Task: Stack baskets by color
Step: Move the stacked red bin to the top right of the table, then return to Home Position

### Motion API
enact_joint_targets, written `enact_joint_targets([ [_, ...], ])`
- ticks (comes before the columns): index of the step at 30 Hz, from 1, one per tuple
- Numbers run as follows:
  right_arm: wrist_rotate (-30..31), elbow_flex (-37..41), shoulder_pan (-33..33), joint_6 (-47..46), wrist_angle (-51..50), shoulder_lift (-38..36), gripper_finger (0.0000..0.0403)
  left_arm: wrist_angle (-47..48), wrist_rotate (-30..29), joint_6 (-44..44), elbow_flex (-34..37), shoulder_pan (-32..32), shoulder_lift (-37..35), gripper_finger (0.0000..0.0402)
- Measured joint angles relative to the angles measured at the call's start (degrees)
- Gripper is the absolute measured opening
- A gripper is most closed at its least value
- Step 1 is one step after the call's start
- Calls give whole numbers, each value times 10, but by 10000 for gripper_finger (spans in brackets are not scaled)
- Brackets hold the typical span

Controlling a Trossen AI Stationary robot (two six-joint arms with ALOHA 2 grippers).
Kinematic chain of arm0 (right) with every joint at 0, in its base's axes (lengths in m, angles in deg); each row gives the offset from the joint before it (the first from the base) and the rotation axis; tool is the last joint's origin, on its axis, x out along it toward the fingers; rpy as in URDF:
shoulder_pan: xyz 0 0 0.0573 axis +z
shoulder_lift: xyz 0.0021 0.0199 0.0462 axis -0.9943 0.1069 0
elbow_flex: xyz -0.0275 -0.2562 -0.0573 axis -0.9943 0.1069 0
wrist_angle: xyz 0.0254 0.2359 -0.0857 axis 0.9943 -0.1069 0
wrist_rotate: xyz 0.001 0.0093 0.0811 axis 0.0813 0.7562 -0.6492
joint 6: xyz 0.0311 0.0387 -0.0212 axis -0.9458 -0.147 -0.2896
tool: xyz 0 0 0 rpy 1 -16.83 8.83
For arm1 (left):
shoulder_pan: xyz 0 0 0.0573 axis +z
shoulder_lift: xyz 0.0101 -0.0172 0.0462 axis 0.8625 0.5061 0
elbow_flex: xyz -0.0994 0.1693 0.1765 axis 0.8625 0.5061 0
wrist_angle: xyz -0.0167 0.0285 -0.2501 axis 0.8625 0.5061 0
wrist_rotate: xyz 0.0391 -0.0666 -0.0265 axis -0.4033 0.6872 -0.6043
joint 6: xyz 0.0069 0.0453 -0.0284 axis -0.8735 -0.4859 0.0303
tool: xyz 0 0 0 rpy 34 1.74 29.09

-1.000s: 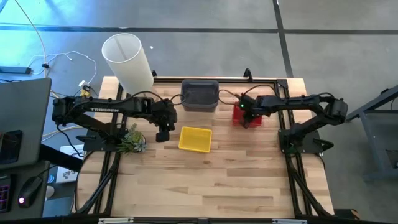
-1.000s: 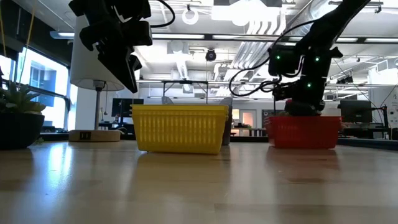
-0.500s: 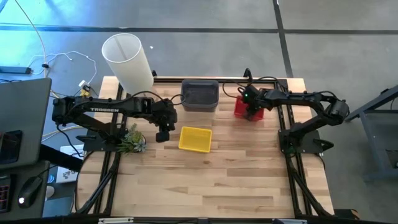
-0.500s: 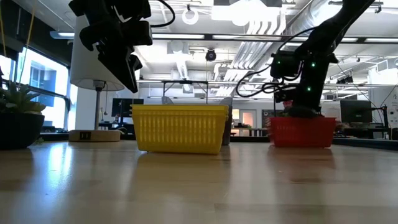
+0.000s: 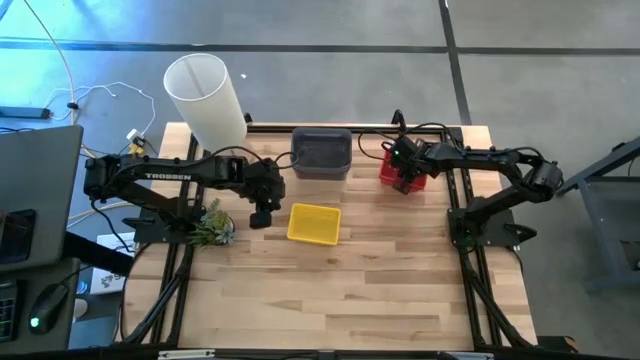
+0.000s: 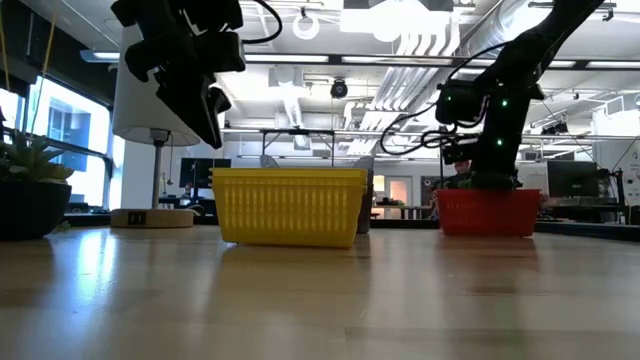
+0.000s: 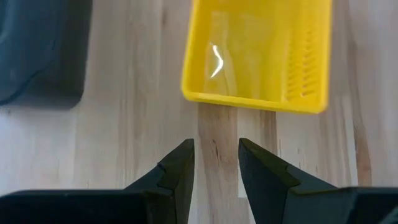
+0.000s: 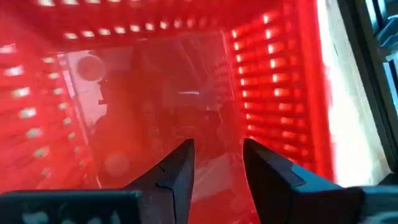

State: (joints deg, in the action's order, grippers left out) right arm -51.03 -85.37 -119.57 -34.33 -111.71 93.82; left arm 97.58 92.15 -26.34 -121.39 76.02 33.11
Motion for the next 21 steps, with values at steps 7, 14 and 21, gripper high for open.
enact_joint_targets([
  [7, 10, 0, 33, -57, -55, -68, 125, 6, 79, -32, 0, 22, -21, 111],
  [14, -17, 0, 63, -145, -80, -150, 125, -3, 128, -31, 0, 36, -54, 111],
  [21, -95, -1, 140, -237, -51, -224, 125, -168, 184, 13, 85, 21, -98, 111],
])
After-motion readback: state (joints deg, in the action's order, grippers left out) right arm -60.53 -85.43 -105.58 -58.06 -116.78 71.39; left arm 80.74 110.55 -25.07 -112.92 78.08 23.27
